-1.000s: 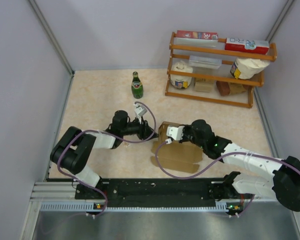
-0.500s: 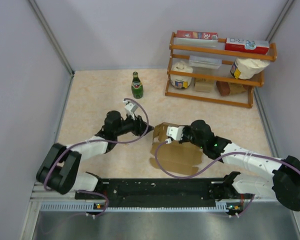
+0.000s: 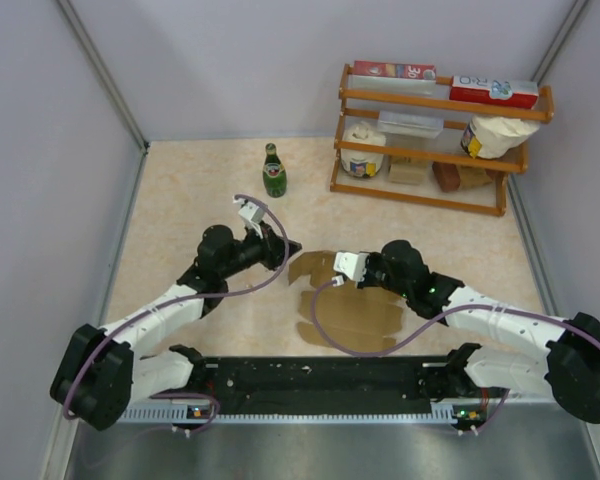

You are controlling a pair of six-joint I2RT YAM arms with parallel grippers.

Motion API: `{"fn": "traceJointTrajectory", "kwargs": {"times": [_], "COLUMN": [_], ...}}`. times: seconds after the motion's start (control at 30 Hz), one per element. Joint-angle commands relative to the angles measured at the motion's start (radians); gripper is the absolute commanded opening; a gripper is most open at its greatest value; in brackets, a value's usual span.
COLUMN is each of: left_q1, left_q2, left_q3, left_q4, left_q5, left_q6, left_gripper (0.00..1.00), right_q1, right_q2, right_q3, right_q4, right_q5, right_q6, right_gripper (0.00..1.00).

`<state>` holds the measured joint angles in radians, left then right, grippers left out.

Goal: Fold the paper box

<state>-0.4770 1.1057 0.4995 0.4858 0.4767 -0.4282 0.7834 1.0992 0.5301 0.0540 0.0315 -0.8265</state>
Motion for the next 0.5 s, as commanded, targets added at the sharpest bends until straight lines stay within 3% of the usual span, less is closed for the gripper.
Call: {"fn": "traceJointTrajectory", "kwargs": {"times": [0.0, 0.03, 0.47], "left_q1": [-0.060, -0.078, -0.160], "left_q2": [0.045, 0.058, 0.220], "left_q3": [0.048, 0.065, 0.201], "left_q4": [-0.007, -0.024, -0.158], "left_q5": [-0.058, -0.076, -0.234], "left_q6": [-0.009, -0.003, 0.014], "left_gripper": [0.04, 0.00, 0.00], "right_q1": [0.014, 0.013, 0.013], "right_q2": [-0.032, -0.035, -0.047], "right_q3": [0.037, 0.039, 0.065], "right_q4": [0.014, 0.010, -0.026], "right_q5": [-0.064, -0.070, -0.081], "right_q6": [0.055, 0.056, 0.082], "right_gripper": [0.00, 0.00, 0.00]}}
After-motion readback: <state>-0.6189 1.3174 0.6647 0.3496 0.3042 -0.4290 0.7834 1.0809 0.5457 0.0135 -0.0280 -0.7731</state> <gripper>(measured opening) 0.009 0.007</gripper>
